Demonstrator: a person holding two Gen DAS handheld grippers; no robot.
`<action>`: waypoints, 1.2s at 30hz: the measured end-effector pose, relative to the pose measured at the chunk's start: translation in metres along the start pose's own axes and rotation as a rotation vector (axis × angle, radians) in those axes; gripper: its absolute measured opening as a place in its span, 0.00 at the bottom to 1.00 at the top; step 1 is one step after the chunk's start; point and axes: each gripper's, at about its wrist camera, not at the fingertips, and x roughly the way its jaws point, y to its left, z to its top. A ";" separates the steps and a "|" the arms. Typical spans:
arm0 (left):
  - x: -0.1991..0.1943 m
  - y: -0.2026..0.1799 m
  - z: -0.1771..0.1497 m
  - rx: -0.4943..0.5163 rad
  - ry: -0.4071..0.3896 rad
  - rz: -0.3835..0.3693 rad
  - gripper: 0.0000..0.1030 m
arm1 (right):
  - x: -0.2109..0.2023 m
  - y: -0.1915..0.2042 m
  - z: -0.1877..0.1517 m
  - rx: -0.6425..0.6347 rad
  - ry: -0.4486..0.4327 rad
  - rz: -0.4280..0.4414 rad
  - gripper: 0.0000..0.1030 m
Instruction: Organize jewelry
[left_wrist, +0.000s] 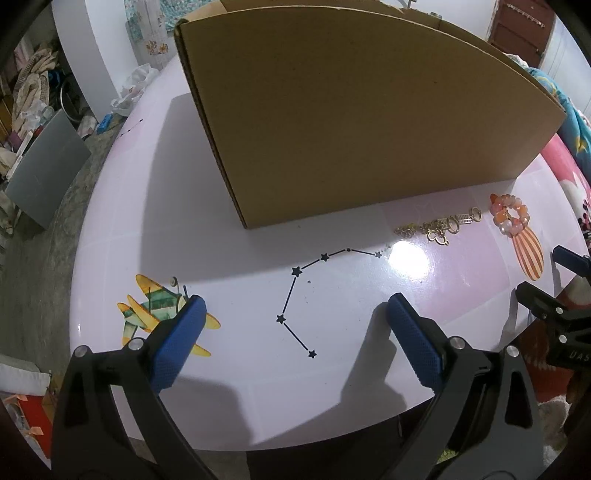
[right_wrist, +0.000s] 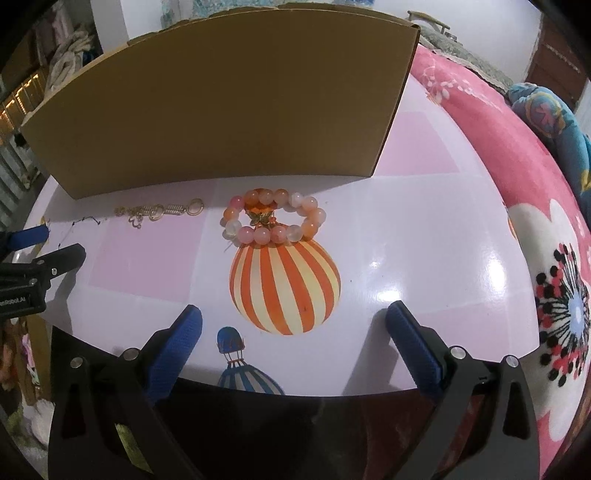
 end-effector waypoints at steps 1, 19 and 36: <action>0.000 0.000 0.000 -0.001 0.000 0.000 0.92 | 0.000 0.000 -0.001 -0.003 -0.008 -0.001 0.94; -0.001 0.005 -0.009 0.018 -0.021 -0.003 0.93 | -0.033 -0.030 0.027 0.115 -0.111 0.153 0.53; 0.001 0.007 -0.006 0.025 -0.032 -0.009 0.93 | 0.002 -0.014 0.046 0.064 0.047 0.116 0.10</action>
